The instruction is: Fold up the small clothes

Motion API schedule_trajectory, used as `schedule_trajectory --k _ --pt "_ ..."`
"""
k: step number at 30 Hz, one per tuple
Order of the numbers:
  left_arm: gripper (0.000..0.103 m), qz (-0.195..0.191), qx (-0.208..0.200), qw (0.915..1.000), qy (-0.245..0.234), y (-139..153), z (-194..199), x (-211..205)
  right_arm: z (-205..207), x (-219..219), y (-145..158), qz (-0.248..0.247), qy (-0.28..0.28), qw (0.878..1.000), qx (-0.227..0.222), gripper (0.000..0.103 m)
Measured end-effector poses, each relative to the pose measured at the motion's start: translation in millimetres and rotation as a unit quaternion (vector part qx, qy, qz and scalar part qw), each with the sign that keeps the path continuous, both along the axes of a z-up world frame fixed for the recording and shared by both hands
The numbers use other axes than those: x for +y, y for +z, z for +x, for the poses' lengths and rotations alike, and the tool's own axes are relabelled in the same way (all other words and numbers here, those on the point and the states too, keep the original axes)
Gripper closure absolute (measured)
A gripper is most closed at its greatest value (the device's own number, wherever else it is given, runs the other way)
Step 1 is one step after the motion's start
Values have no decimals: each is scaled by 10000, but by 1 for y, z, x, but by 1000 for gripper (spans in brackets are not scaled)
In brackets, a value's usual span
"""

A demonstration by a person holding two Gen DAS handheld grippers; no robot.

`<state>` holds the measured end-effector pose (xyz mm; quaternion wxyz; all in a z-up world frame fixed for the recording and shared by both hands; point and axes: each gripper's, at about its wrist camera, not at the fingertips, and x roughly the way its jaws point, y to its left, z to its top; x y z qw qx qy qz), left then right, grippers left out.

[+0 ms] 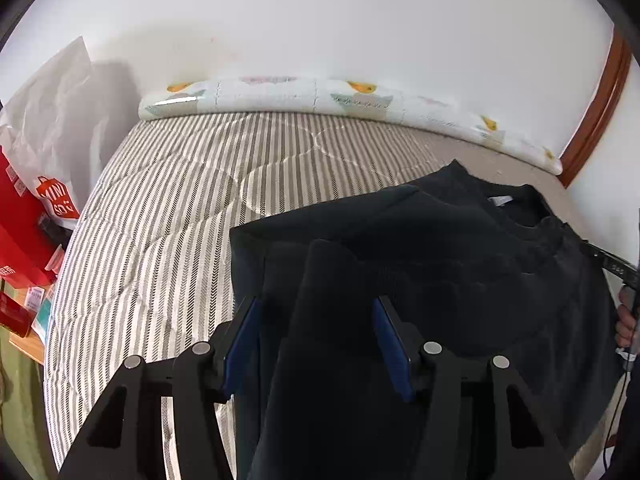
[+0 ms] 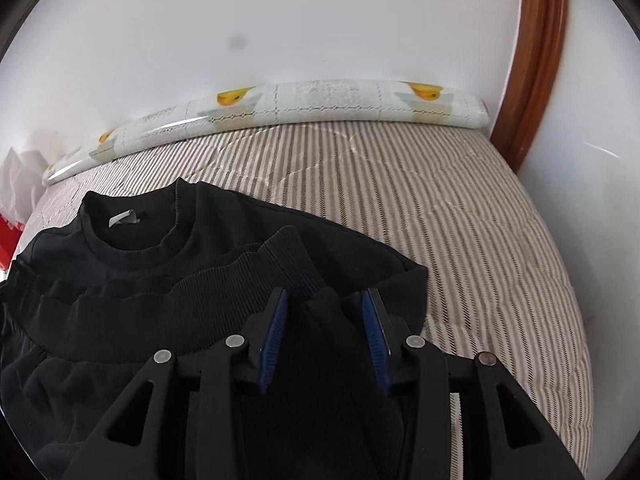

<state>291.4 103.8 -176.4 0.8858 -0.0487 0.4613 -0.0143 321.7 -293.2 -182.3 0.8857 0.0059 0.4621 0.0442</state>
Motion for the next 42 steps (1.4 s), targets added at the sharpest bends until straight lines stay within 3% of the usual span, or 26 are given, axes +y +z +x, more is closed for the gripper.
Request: schedule_trajectory --k 2,3,7,11,15,23,32,39,42 --pt "77 -68 46 10000 29 -4 2 0 -1 2 0 55 64 10000 5 81" --pt "91 -85 -11 10000 45 -2 0 0 -2 2 1 37 81 9999 -71 84" --pt "93 -407 -491 9980 34 15 -9 6 -18 -10 20 355 149 9967 -713 88" --pt "93 -299 -847 9958 186 26 -6 11 -18 -20 27 672 26 9932 -954 88" --pt "93 -215 -712 9969 244 15 4 9 -8 -17 20 461 -15 9953 -848 88" --pt "93 -59 -386 9988 306 -1 14 7 -1 -31 -1 580 -182 9977 -289 87" --pt "89 -162 -264 9990 325 8 0 8 -29 -25 26 40 -371 9985 -411 81" --pt "88 -220 -318 9978 538 18 -44 23 -68 21 56 -384 -106 9969 -681 67" --pt "86 -377 -289 9964 697 17 -75 37 -83 64 56 -184 273 9977 -598 56"
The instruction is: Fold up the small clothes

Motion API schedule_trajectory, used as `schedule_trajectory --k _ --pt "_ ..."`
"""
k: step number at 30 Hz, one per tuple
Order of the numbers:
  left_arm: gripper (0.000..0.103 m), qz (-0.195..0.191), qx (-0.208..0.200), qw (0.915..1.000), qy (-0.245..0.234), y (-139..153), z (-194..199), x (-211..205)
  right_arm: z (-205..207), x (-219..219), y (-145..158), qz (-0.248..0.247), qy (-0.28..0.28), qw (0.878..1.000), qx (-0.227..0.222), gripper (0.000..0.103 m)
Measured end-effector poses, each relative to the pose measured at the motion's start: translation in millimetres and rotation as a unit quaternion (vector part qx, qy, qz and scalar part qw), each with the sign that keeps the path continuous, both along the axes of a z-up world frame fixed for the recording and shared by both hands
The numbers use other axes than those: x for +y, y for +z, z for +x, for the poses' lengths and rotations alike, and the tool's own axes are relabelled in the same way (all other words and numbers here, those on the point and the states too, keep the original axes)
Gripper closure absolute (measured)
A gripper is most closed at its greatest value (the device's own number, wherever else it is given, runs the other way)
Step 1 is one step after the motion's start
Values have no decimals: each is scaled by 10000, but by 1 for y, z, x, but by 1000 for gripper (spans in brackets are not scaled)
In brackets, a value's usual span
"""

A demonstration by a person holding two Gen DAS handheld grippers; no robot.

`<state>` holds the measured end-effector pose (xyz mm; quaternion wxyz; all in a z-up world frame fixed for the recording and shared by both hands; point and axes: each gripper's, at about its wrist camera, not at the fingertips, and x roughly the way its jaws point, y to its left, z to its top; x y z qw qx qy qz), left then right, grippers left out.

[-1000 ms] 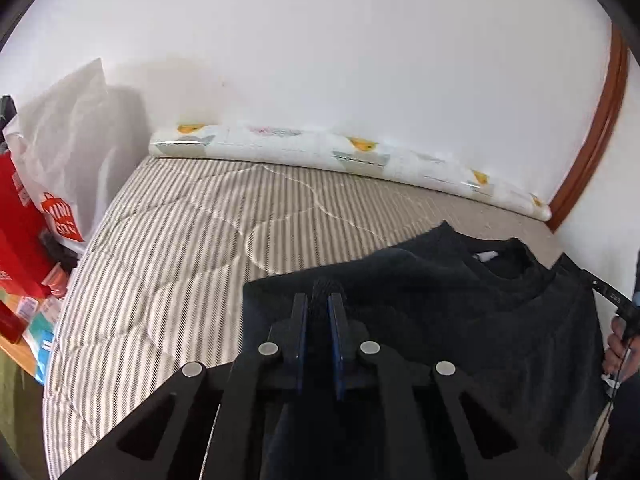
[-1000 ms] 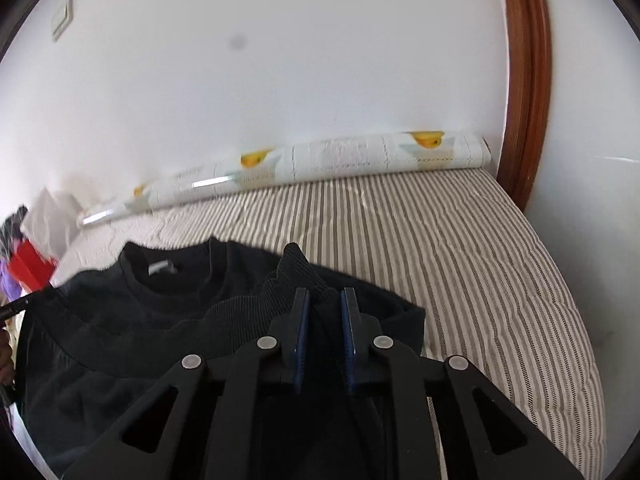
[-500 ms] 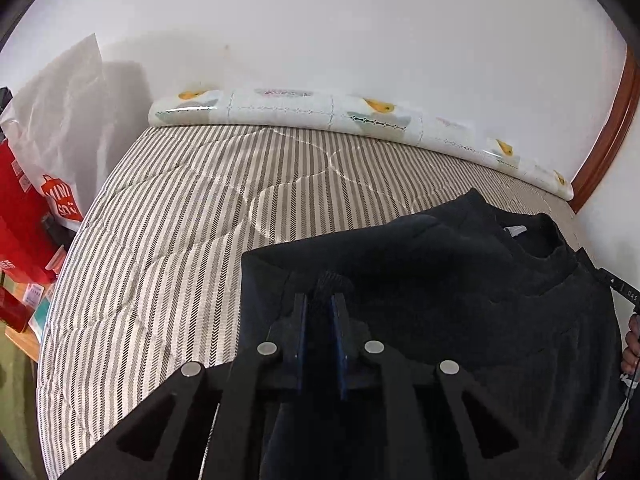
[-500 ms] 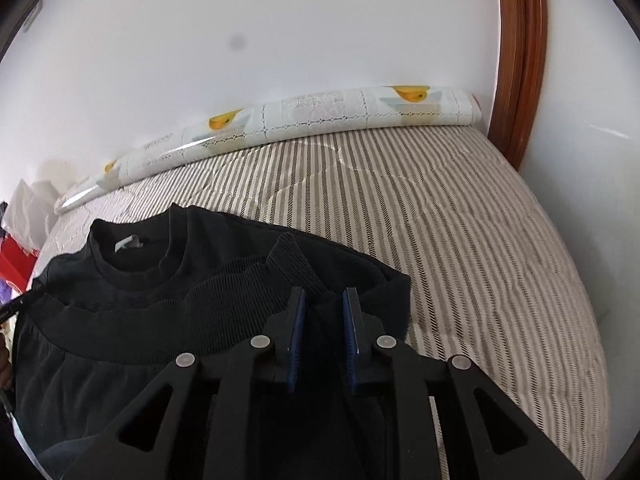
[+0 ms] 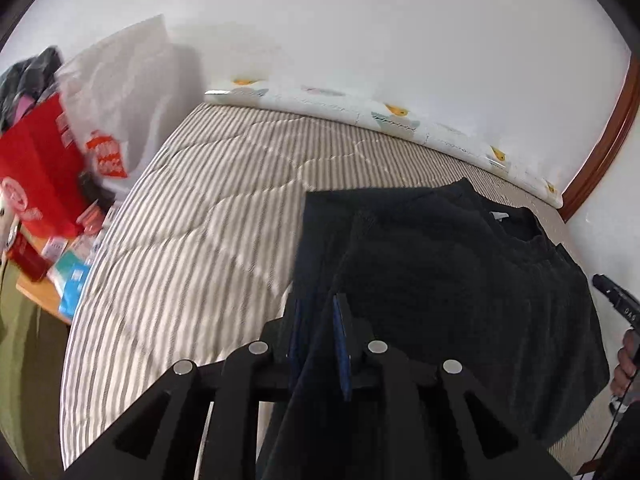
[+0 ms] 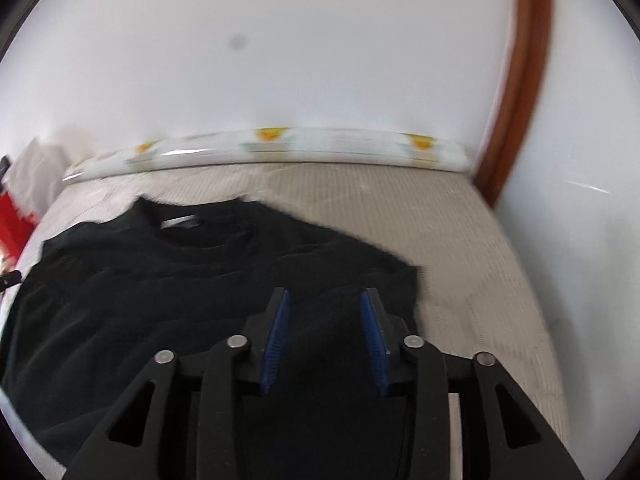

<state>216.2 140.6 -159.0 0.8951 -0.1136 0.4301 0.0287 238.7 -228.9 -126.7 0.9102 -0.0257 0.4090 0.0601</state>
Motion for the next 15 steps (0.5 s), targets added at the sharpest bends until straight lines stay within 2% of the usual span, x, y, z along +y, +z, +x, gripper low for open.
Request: schedule_trajectory --k 2,4,8,9,10,12,15 --pt "85 -50 80 9999 48 -2 -24 8 -9 32 -5 277 305 9991 89 55" --pt "82 -205 181 9996 67 -7 -49 19 -19 71 -14 293 626 9973 229 55" --pt "68 -228 260 9992 183 -15 -91 32 -50 155 -31 -36 1306 9912 215 55" --pt "58 -166 243 9994 180 -17 -104 34 -60 175 -35 -58 1475 9887 244 55" --pt "53 -125 223 9996 150 -18 -113 36 -68 191 -38 -106 1604 9866 277 55" --pt "52 -64 159 9998 75 -19 -130 38 -90 226 -42 -262 1912 9808 273 55" --pt "47 -50 108 9999 81 -20 -148 45 -121 260 -44 -549 2153 9749 160 55"
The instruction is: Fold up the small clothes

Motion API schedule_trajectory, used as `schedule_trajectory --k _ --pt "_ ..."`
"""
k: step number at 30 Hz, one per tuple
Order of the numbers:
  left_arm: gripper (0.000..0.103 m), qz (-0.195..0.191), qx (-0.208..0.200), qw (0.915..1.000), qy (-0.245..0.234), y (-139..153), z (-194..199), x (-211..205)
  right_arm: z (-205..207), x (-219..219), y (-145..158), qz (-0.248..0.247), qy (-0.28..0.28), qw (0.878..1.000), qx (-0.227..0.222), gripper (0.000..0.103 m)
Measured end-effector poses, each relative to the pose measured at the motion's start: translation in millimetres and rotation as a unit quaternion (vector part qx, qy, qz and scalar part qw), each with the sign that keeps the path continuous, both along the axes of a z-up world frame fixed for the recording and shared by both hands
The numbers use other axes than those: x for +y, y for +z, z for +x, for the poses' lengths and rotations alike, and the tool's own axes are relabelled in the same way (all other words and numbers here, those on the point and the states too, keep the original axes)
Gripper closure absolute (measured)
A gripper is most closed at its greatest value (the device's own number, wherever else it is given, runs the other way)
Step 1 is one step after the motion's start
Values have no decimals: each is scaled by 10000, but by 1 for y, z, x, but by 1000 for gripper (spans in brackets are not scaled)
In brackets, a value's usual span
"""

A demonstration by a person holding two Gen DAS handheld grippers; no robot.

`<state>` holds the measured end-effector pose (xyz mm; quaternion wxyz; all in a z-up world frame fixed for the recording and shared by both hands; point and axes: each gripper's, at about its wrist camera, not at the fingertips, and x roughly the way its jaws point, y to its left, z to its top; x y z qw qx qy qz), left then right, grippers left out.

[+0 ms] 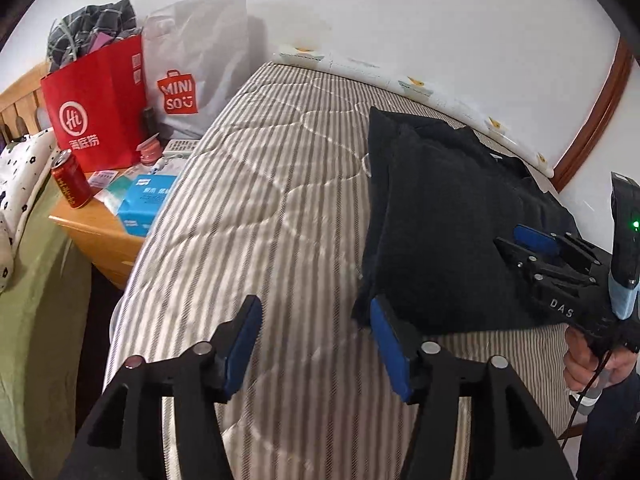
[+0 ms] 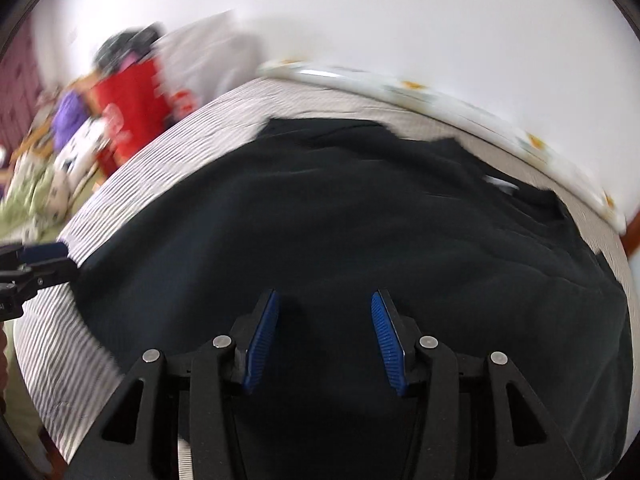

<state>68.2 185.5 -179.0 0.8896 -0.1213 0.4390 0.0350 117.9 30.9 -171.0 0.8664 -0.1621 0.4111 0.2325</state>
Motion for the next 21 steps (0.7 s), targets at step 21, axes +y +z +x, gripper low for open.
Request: schedule_trajectory --k 21 --pt "46 -576 -173 9972 -451 -11 -45 25 -101 98 -21 -853 1053 9880 -747 47"
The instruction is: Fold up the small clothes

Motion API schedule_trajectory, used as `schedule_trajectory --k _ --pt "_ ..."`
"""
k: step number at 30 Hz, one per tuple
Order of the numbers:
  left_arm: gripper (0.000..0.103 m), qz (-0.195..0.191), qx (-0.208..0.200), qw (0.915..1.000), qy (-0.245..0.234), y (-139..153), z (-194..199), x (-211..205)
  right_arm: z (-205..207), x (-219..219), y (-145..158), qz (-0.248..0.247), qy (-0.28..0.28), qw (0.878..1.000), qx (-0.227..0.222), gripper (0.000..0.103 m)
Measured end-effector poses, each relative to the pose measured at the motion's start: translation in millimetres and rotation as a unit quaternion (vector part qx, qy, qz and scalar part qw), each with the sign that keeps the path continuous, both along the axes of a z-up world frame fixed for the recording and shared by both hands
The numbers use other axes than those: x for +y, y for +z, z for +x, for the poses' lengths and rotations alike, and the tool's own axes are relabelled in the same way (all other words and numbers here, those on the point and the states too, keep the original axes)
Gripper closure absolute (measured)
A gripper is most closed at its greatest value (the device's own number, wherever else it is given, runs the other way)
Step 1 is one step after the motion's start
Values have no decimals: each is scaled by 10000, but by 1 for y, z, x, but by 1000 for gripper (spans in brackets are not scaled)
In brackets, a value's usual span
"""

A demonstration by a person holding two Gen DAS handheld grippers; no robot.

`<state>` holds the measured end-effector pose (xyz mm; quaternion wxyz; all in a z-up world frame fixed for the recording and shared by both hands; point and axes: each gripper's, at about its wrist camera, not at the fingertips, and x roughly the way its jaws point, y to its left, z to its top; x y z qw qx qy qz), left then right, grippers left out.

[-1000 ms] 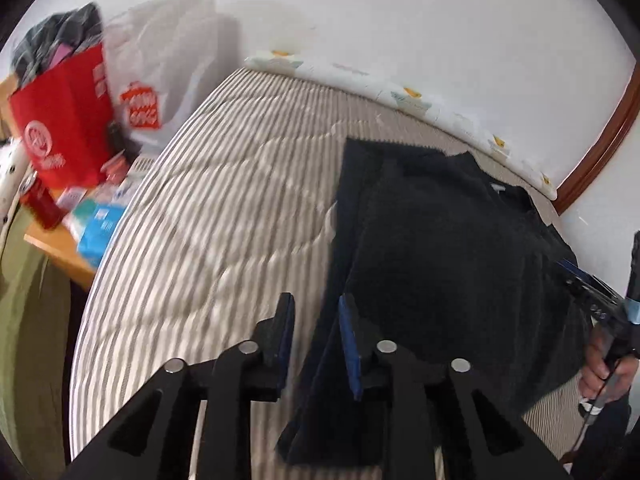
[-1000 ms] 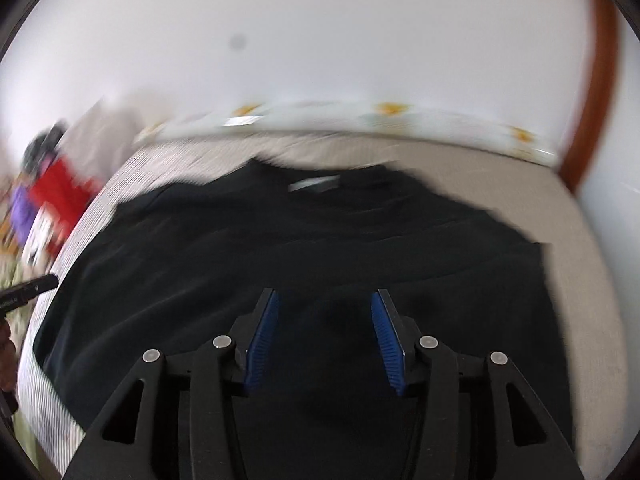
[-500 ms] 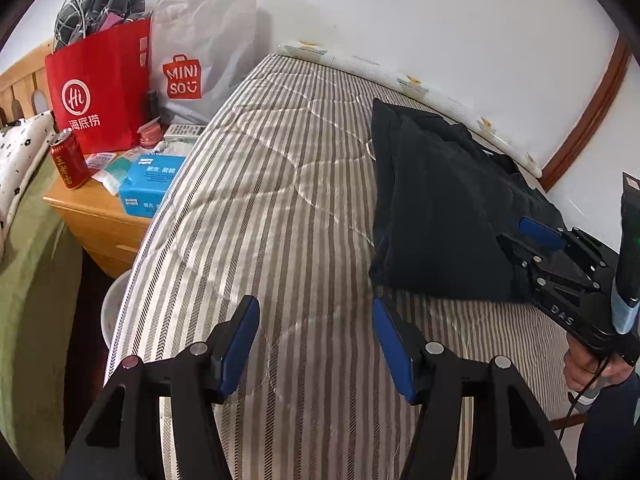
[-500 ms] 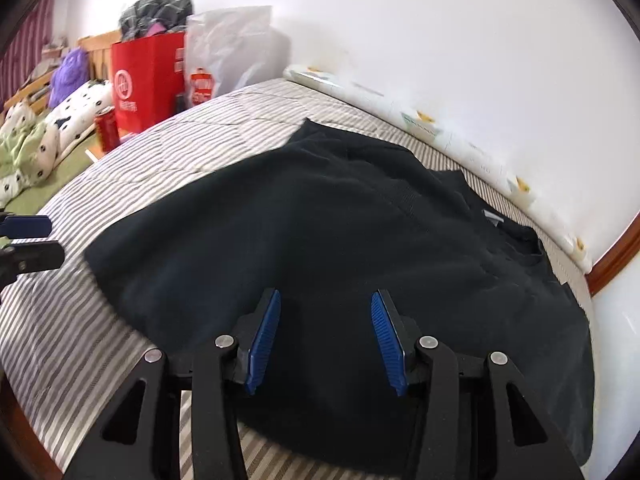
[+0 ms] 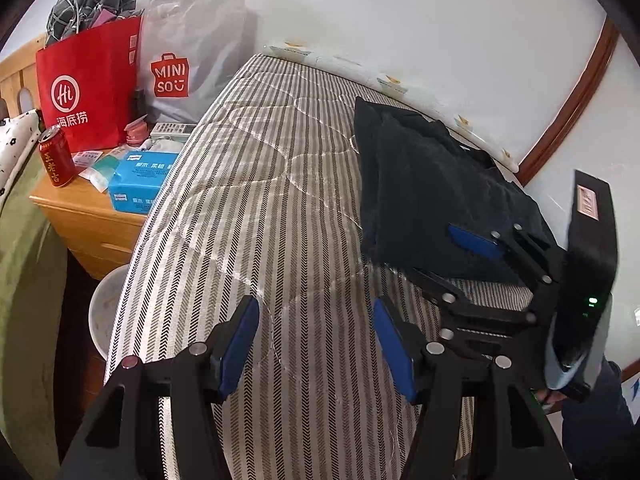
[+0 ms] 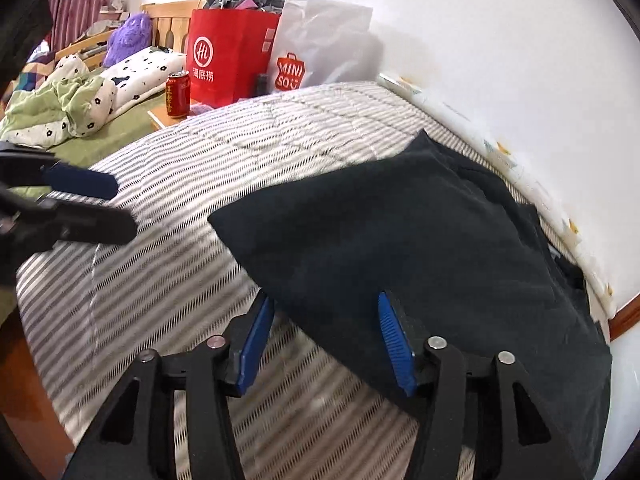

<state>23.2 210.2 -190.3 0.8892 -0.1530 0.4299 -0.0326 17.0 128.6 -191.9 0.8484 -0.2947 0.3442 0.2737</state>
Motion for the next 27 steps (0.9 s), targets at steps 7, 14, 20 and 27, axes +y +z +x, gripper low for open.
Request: schedule_trajectory --k 7,14,20,27 --pt "45 -112 46 9999 48 -4 3 3 35 10 -1 279 -273 9992 32 76" --pt "45 -36 97 9999 -62 -7 19 -8 48 -34 48 1232 -528 9910 49 91" --pt "45 115 58 9998 -119 0 33 -22 56 -93 87 1747 -969 9792 -352 92" --pt "45 89 49 9999 -76 7 47 -42 74 -188 107 2467 -1558 9558 -358 93"
